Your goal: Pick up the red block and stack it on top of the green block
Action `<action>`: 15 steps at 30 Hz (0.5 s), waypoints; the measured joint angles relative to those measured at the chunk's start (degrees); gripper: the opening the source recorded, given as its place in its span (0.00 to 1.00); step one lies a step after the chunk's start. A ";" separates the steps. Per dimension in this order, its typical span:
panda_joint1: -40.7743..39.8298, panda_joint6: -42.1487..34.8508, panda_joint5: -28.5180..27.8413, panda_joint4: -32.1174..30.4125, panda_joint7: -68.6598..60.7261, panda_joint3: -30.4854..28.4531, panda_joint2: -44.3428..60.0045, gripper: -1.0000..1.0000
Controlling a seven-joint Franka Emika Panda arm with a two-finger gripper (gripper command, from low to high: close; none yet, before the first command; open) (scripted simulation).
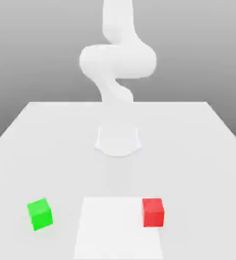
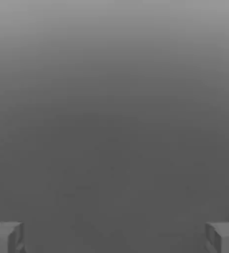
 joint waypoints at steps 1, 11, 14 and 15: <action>0.54 1.34 0.71 -1.24 0.00 0.01 2.41 0.50; 4.67 13.23 4.57 -12.35 1.84 2.36 23.63 0.50; 5.28 16.81 4.26 -15.65 3.43 3.77 29.84 0.50; 5.39 18.01 3.86 -16.76 4.17 4.27 31.90 0.50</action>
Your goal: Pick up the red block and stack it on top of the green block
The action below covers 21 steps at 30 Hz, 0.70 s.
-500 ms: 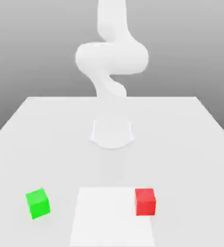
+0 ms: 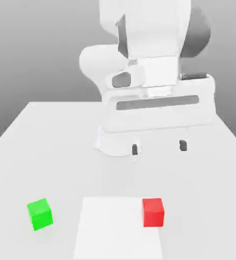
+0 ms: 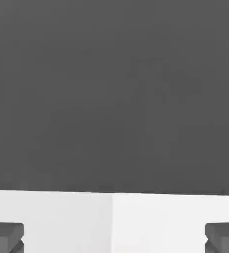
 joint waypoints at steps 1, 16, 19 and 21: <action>0.13 1.21 -0.60 -1.11 0.89 0.42 2.06 0.50; 3.53 17.49 -8.68 -3.99 8.69 -1.96 23.84 0.00; 3.44 17.40 -8.76 -4.01 8.74 -1.91 23.73 0.00; 3.09 14.72 -8.17 -4.46 8.26 -1.43 20.58 0.00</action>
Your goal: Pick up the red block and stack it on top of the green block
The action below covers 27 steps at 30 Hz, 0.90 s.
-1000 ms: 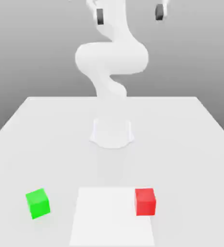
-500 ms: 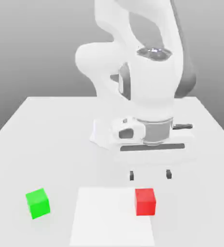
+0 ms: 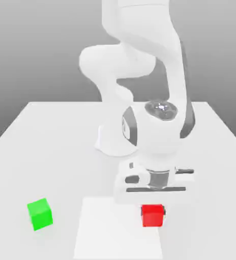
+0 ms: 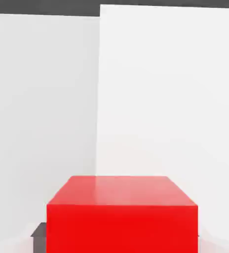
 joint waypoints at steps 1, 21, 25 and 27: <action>-0.10 -1.62 0.46 -0.28 -0.34 0.21 -1.90 0.00; -18.60 -13.12 3.34 2.15 5.54 -6.31 -10.93 0.00; -23.46 -14.32 3.22 3.04 7.60 -7.50 -11.25 0.00; -26.15 -14.92 3.13 3.49 8.64 -7.79 -11.41 0.00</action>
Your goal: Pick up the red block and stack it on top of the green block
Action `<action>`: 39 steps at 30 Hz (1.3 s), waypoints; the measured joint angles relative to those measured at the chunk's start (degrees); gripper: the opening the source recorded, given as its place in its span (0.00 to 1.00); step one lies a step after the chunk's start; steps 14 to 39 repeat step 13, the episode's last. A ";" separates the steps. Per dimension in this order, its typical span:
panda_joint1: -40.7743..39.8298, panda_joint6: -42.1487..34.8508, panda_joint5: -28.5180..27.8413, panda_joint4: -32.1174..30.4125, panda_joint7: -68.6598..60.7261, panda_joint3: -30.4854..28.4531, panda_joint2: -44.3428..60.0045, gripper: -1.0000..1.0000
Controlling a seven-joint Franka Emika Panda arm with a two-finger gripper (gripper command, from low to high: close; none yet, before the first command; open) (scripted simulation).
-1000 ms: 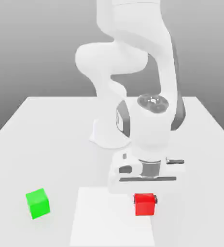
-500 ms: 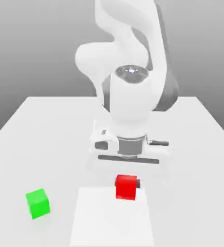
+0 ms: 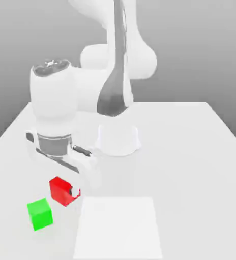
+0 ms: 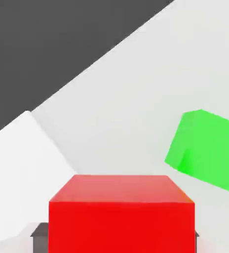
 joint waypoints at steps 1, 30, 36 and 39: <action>-1.45 -0.30 -0.05 0.22 0.53 -0.02 -0.08 0.00; -5.63 8.24 2.72 1.58 0.53 -0.71 9.87 1.00; -5.63 8.24 2.72 1.58 0.53 -0.71 9.87 1.00; -5.63 8.24 2.72 1.58 0.53 -0.71 9.87 1.00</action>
